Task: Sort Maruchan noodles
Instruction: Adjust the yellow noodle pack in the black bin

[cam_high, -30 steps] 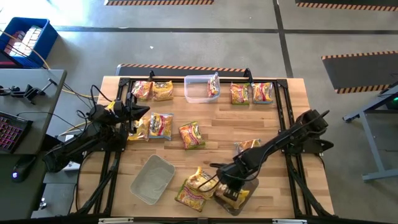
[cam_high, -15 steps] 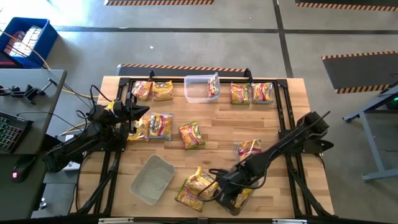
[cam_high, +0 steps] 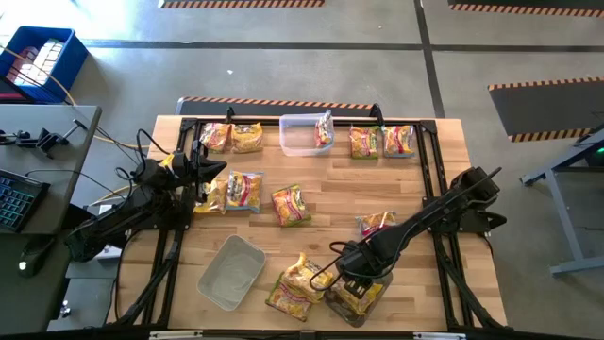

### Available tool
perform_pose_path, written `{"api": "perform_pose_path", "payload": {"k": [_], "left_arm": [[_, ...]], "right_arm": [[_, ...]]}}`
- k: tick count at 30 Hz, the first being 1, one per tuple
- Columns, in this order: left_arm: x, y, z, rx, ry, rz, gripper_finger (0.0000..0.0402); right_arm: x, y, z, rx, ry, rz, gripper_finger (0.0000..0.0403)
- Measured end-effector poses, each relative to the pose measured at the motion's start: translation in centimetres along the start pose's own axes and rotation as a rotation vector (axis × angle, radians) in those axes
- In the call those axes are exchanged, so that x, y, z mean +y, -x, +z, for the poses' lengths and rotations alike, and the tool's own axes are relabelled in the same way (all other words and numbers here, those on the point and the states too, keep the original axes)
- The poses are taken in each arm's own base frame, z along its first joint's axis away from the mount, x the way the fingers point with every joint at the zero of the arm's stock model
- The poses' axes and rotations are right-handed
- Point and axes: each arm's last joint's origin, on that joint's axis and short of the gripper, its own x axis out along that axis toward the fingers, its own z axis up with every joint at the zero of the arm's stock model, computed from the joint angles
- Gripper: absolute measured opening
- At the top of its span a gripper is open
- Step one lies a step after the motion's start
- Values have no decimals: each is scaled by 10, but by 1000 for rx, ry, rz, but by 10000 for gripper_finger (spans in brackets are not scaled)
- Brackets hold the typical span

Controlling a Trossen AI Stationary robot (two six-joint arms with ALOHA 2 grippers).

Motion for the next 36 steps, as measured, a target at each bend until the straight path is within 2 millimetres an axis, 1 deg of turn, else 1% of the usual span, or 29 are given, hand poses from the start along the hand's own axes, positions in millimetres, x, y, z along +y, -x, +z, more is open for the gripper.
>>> {"api": "perform_pose_path", "payload": {"k": [2, 5, 9, 14, 17, 19, 22, 25, 26, 27, 30, 33, 36], "left_arm": [[0, 0, 0, 0, 0, 0, 3], [0, 0, 0, 1, 0, 1, 3], [0, 0, 0, 1, 0, 1, 3], [0, 0, 0, 1, -1, 1, 3], [0, 0, 0, 2, -1, 1, 3], [0, 0, 0, 1, -1, 1, 3], [0, 0, 0, 1, -1, 1, 3], [0, 0, 0, 1, -1, 1, 3], [0, 0, 0, 1, -1, 1, 3], [0, 0, 0, 1, -1, 1, 3], [0, 0, 0, 1, -1, 1, 3], [0, 0, 0, 0, -1, 1, 3], [0, 0, 0, 0, -1, 1, 3]], "right_arm": [[-4, -8, 3, -6, -3, 20, 232], [-11, -21, 5, -7, -23, 40, 259], [-20, -32, 5, -22, -24, 49, 267], [-20, -36, 8, -73, 20, 80, 263], [-17, -36, 9, -104, 39, 101, 236], [-15, -37, 10, -123, 47, 115, 201], [-14, -37, 11, -134, 65, 127, 129], [-12, -37, 12, -138, 79, 142, 39], [-11, -36, 12, -137, 91, 142, 21], [-9, -34, 12, -135, 99, 143, 13], [-5, -28, 12, -138, 120, 126, 17], [6, -15, 14, -173, 155, 143, 3], [16, -4, 15, -214, 180, 174, 1]]}}
